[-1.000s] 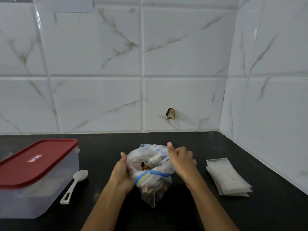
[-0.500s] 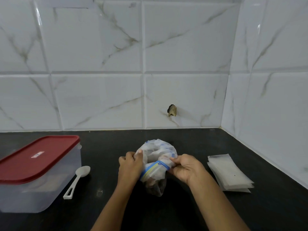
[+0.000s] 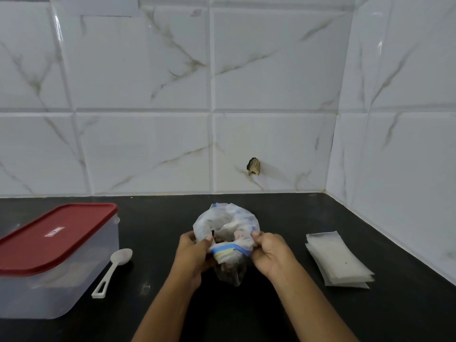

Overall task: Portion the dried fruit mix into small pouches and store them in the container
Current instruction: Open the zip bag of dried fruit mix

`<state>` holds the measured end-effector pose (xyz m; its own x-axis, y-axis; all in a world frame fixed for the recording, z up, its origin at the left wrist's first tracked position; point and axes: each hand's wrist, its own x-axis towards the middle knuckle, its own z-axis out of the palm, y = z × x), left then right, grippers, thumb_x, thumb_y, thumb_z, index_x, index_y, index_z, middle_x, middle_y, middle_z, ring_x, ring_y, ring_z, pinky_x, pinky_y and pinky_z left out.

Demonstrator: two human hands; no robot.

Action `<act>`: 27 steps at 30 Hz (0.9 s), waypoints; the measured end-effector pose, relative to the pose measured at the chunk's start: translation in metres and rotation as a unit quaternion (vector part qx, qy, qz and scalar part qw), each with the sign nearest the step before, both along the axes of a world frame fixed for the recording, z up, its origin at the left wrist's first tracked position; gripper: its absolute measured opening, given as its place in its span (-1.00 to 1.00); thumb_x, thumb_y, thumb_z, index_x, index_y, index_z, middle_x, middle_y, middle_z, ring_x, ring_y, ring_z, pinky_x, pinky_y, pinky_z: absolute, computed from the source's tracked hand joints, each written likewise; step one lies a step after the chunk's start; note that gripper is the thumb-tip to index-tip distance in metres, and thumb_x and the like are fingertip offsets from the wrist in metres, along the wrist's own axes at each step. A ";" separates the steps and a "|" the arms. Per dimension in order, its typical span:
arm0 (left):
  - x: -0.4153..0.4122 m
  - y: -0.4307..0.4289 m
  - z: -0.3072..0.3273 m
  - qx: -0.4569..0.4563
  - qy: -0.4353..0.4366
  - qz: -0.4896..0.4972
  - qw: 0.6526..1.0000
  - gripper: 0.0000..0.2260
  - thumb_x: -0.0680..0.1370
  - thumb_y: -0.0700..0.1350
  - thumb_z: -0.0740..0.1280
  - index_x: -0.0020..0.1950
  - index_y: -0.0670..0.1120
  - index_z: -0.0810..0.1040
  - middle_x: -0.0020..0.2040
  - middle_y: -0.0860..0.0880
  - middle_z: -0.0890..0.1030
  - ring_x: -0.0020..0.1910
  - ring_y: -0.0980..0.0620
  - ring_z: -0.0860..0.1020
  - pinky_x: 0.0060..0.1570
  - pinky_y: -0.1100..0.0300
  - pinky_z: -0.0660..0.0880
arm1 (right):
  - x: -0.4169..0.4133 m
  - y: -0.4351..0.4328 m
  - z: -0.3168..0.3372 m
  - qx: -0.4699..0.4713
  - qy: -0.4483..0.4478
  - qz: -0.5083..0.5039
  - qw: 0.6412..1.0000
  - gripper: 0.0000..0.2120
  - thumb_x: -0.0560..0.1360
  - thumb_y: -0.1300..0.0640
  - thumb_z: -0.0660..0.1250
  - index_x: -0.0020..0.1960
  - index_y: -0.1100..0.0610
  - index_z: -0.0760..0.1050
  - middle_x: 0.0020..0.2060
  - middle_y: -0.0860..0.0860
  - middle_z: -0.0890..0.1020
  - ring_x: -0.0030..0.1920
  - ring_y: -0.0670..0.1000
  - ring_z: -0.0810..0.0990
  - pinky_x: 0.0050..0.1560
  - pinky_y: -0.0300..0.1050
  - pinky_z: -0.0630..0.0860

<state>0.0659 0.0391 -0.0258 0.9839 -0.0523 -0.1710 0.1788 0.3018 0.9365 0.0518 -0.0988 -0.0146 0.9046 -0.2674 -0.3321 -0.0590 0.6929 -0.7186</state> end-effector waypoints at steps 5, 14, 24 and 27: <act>0.002 0.001 0.002 -0.079 0.025 0.015 0.996 -0.75 0.56 -0.30 0.26 0.19 -0.12 0.33 -0.07 -0.14 0.54 -0.18 -0.09 0.57 -0.40 0.03 0.56 | -0.013 -0.002 0.015 -0.599 0.100 -0.004 0.795 -0.58 0.61 -0.08 0.01 0.25 0.16 0.45 0.16 0.16 0.48 0.15 0.13 0.50 0.15 -0.01 0.45; 0.004 0.000 0.005 -0.111 0.096 -0.018 0.989 -0.89 0.57 -0.36 0.20 0.05 -0.27 0.47 -0.12 -0.23 0.55 -0.20 -0.14 0.54 -0.59 0.07 0.55 | 0.001 -0.001 -0.007 -0.480 0.088 0.027 0.872 -0.84 0.47 0.22 0.30 -0.06 0.30 0.57 -0.09 0.17 0.63 -0.24 -0.01 0.54 -0.30 -0.20 0.48; 0.013 -0.004 0.002 -0.245 0.188 0.042 0.950 -0.62 0.58 -0.42 -0.01 0.39 -0.38 0.25 0.34 -0.39 0.35 0.32 -0.32 0.38 0.30 -0.21 0.32 | -0.012 -0.012 0.007 0.062 0.033 0.021 0.997 -0.59 0.55 0.51 -0.10 0.32 0.43 0.32 0.30 0.33 0.42 0.34 0.30 0.36 0.13 0.18 0.31; 0.011 -0.009 -0.001 -0.193 0.179 0.064 0.963 -0.73 0.53 -0.43 0.01 0.11 -0.39 0.43 0.15 -0.40 0.46 0.01 -0.33 0.51 -0.22 -0.20 0.56 | -0.013 -0.001 0.007 0.036 0.030 0.030 0.998 -0.64 0.51 0.52 -0.08 0.09 0.45 0.46 -0.04 0.37 0.54 -0.03 0.35 0.51 0.04 0.25 0.37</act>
<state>0.0771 0.0303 -0.0269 0.8684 -0.0630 -0.4919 0.4075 0.6560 0.6353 0.0393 -0.1003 -0.0077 0.8960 -0.1874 -0.4026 -0.1429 0.7367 -0.6609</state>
